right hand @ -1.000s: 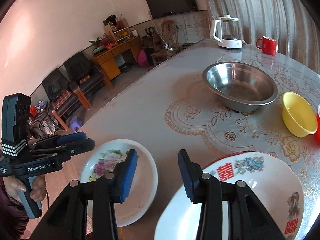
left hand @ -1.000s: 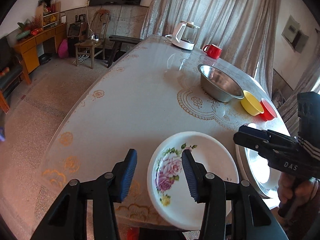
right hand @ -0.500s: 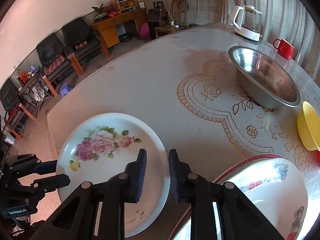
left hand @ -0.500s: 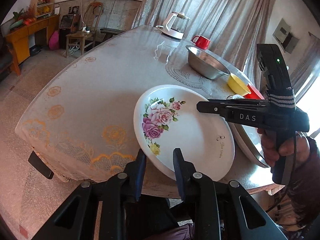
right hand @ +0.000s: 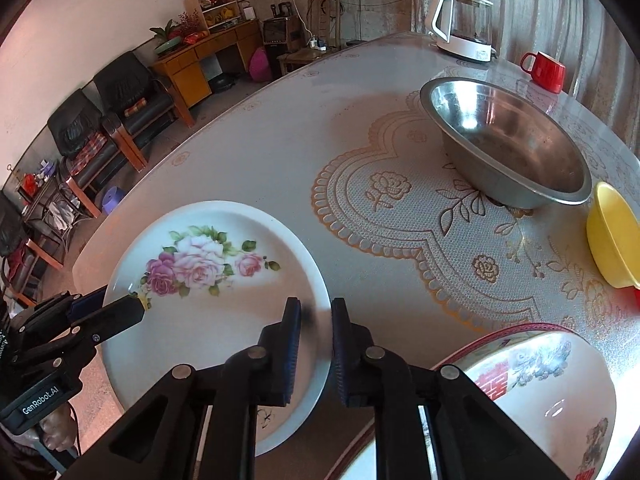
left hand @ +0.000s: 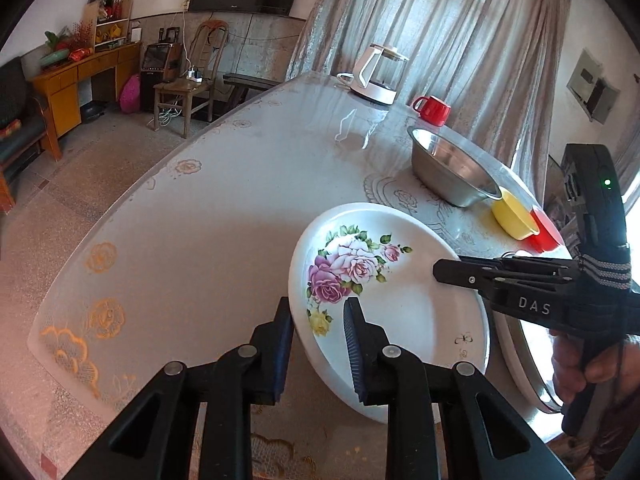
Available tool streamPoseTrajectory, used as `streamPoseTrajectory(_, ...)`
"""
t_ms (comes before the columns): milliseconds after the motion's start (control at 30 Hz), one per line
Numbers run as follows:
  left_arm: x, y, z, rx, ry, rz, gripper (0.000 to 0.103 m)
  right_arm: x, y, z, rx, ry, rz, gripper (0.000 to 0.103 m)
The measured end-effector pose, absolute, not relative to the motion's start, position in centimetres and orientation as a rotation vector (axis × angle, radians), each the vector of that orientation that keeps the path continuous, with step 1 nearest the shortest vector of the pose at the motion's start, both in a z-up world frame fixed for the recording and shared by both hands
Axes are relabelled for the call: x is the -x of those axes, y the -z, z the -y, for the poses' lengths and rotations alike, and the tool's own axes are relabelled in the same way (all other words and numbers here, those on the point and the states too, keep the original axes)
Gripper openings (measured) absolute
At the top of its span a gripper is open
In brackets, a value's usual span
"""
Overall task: Organize plates and bowls
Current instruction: 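Grasp the rim of the pink-rose plate with the left tool and lift, then carry the pink-rose plate with the left tool over the double-happiness plate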
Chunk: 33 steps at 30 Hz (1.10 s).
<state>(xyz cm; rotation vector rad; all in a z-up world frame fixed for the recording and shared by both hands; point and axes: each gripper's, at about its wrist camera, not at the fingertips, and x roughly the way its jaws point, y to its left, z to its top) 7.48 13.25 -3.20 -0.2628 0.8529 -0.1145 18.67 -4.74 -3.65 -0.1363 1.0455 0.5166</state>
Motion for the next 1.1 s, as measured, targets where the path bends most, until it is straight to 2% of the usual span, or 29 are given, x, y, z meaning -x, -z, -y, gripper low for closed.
streamPoseTrajectory(267, -8.1, 4.2, -12.9, 0.242, 0.098, -0.838, 0.025, -18.6, 3.9, 3.1, 0.209, -0.527, -1.056, 0.024)
streamPoseTrajectory(567, -7.7, 4.1, -13.3, 0.297, 0.091, -0.832, 0.025, -18.5, 3.5, 4.6, 0.081, -0.510, -1.016, 0.014)
streamPoseTrajectory(1100, -7.1, 2.4, -13.2, 0.331, 0.106, -0.779, 0.025, -17.5, 2.0, 6.8, -0.077, -0.538, -0.976, 0.014)
